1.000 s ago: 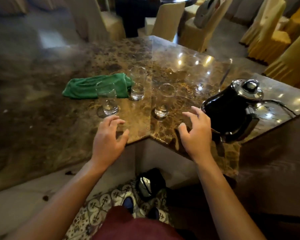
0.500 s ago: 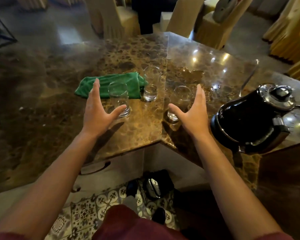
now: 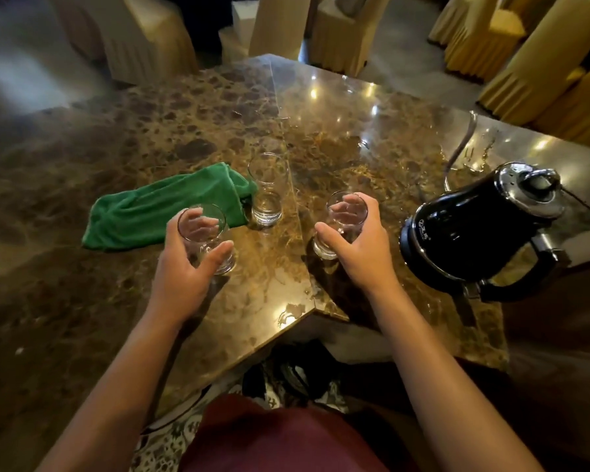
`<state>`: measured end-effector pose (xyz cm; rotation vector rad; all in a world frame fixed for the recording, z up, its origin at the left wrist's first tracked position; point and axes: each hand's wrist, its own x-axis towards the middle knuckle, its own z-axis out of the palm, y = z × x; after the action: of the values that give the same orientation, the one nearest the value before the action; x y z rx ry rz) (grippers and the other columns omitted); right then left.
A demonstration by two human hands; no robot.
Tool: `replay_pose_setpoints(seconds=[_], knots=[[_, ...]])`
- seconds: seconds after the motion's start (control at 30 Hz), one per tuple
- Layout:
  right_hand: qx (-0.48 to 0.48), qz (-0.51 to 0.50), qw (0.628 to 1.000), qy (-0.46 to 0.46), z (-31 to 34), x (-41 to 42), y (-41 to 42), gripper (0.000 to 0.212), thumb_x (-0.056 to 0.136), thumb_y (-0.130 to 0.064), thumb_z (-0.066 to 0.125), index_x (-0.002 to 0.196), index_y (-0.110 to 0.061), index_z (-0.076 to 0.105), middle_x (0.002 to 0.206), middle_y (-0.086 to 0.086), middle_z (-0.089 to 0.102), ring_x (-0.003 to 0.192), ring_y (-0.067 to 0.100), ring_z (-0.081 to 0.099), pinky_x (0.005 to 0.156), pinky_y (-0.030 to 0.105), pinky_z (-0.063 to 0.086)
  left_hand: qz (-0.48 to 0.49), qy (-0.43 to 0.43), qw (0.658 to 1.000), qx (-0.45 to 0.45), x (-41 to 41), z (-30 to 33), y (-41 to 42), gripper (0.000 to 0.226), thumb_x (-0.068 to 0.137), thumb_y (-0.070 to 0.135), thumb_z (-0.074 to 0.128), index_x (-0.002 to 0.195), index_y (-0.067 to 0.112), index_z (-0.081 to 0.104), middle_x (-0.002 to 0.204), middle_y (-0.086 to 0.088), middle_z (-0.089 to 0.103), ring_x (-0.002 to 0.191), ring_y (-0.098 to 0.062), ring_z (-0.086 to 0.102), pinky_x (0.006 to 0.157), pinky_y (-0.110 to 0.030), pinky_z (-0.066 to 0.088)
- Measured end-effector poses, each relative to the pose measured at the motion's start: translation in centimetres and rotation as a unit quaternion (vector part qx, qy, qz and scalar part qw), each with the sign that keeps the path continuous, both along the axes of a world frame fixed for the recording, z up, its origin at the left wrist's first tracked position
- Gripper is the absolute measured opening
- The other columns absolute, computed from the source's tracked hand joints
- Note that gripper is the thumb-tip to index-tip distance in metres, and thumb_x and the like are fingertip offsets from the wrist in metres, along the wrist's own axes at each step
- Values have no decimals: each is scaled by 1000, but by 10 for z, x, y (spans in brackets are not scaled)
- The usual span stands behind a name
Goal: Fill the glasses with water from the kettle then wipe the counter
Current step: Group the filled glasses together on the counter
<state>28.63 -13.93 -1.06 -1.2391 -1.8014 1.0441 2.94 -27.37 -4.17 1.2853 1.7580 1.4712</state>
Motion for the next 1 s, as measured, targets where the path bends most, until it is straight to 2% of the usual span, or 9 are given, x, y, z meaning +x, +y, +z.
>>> replay_pose_setpoints(seconds=[0.07,0.3,0.43,0.6,0.7,0.77,0.83,0.9,1.0], knots=[[0,3,1000,-1,1,1,1,64,88,-38,85,138,-21,49,121,-9,69,113,6,67,95,23,52,-6,-11,1000,-3,2,-1,0,66,87,56,69,140,30,40,125,10,61,122,-10,60,106,-33,47],[6,22,1000,7,1,2,2,62,89,-37,84,138,-23,48,120,-10,67,111,3,66,95,27,55,25,4,1000,-16,14,5,3,69,86,57,65,140,24,37,126,3,60,120,-9,60,107,-40,47],[-6,48,999,2,4,9,11,68,86,-40,87,140,-23,49,119,-12,69,109,-2,67,94,18,53,42,5,999,-14,20,8,5,68,85,58,67,138,26,38,123,7,60,120,-13,61,107,-46,48],[-31,83,995,34,18,20,22,67,80,-33,92,135,-25,55,123,-4,71,116,8,68,103,40,58,50,-24,998,3,21,25,5,68,78,61,76,132,31,48,120,1,66,114,-17,68,101,-45,54],[-37,72,994,68,31,23,31,64,80,-32,93,133,-26,57,120,-5,72,112,8,70,101,42,59,55,-38,998,22,14,40,10,63,78,61,77,129,35,50,121,-3,66,114,-18,68,99,-41,55],[-32,66,995,74,39,22,39,64,79,-33,93,132,-28,57,119,-6,72,112,9,70,100,42,60,48,-38,998,25,5,53,22,66,80,58,77,132,27,49,122,-5,66,114,-16,68,98,-35,55],[-23,61,995,76,47,18,49,65,79,-33,93,133,-28,57,119,-6,71,113,8,69,101,41,59,40,-27,998,27,-8,65,39,62,86,46,75,135,21,47,121,-3,66,113,-13,68,99,-32,54],[-19,50,995,83,53,13,60,66,80,-31,93,135,-26,56,121,-6,70,115,8,68,102,40,59,32,-9,999,29,-20,79,62,55,90,36,73,135,19,46,120,-2,65,113,-12,68,97,-29,54],[-1,31,996,82,57,0,82,66,80,-30,92,136,-23,56,123,-4,69,116,11,67,103,41,57,23,12,999,32,-36,93,99,53,92,33,71,136,17,45,122,-3,64,110,-3,67,89,-18,53]])
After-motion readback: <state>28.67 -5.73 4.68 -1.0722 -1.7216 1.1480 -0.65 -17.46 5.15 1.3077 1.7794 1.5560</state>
